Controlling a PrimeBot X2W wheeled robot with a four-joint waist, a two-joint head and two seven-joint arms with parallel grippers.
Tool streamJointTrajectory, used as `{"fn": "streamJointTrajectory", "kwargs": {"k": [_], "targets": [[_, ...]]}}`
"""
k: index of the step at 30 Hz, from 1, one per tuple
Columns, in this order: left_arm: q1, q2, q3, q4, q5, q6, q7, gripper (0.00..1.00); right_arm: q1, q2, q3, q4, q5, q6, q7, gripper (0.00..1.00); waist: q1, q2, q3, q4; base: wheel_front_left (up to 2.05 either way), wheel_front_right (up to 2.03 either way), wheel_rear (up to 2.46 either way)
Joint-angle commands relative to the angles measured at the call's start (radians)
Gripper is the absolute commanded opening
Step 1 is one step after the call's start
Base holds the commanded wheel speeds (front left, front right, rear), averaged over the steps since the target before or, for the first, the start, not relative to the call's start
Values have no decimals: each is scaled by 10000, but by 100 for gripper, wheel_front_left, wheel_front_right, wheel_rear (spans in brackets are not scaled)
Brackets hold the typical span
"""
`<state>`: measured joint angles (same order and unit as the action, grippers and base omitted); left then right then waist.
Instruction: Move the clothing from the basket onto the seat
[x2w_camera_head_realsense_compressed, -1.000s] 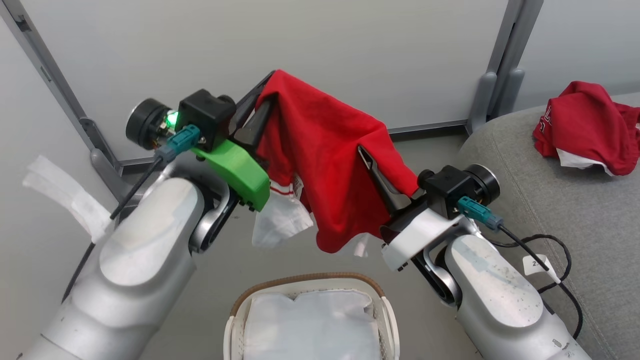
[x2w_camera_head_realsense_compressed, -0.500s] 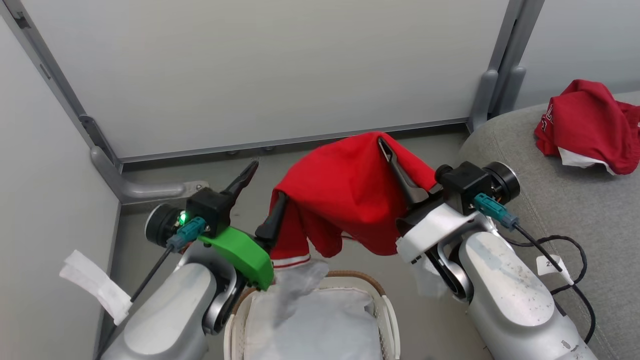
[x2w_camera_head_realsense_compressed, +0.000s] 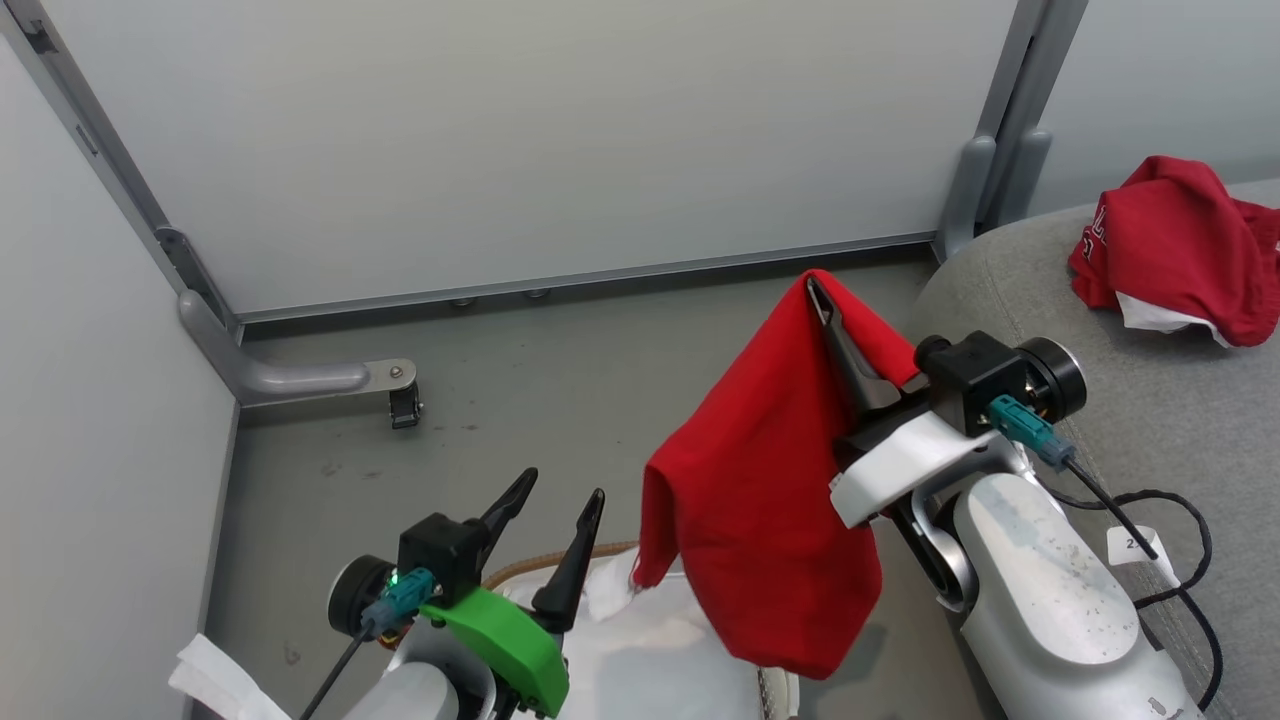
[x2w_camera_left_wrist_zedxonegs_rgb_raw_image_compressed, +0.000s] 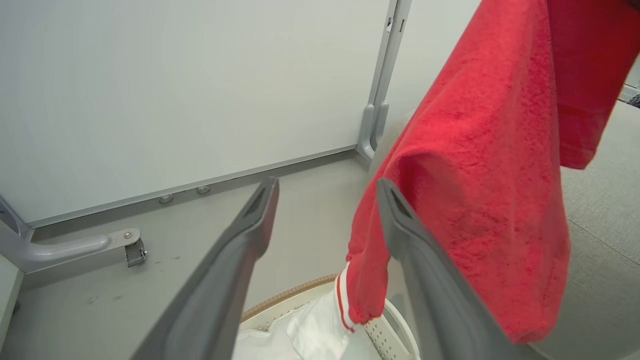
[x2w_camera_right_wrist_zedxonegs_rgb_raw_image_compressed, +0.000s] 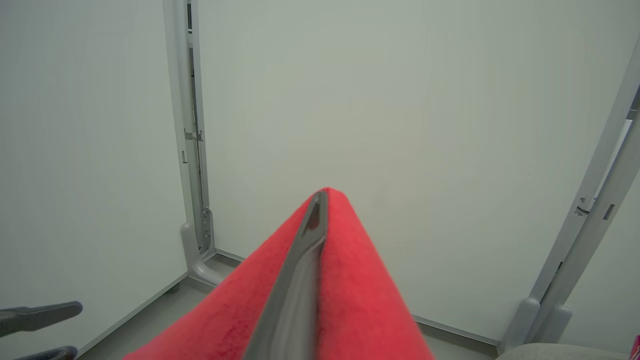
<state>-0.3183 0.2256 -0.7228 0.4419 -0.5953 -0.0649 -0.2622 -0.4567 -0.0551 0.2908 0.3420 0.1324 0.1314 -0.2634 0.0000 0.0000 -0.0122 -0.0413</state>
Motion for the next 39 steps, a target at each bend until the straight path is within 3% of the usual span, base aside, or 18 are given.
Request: {"fn": "streamJointTrajectory", "kwargs": {"k": [1,21,39], "targets": [[294,-54,116,-94,177,-61,-30,100,182,-71,-101,-68,-80,-14,-21,0,0,0,5,-27,0,0,0],[1368,-798,1343,-619,1392,-338,-25,100,663,-217,-988,-422,-426,-14,-21,0,0,0,137,-569,0,0,0],[1158,-1152,1746,-749,2118,-578,-24,100,743,-370,-1104,-627,-509,-14,-21,0,0,0,936,-3694,0,0,0]]}}
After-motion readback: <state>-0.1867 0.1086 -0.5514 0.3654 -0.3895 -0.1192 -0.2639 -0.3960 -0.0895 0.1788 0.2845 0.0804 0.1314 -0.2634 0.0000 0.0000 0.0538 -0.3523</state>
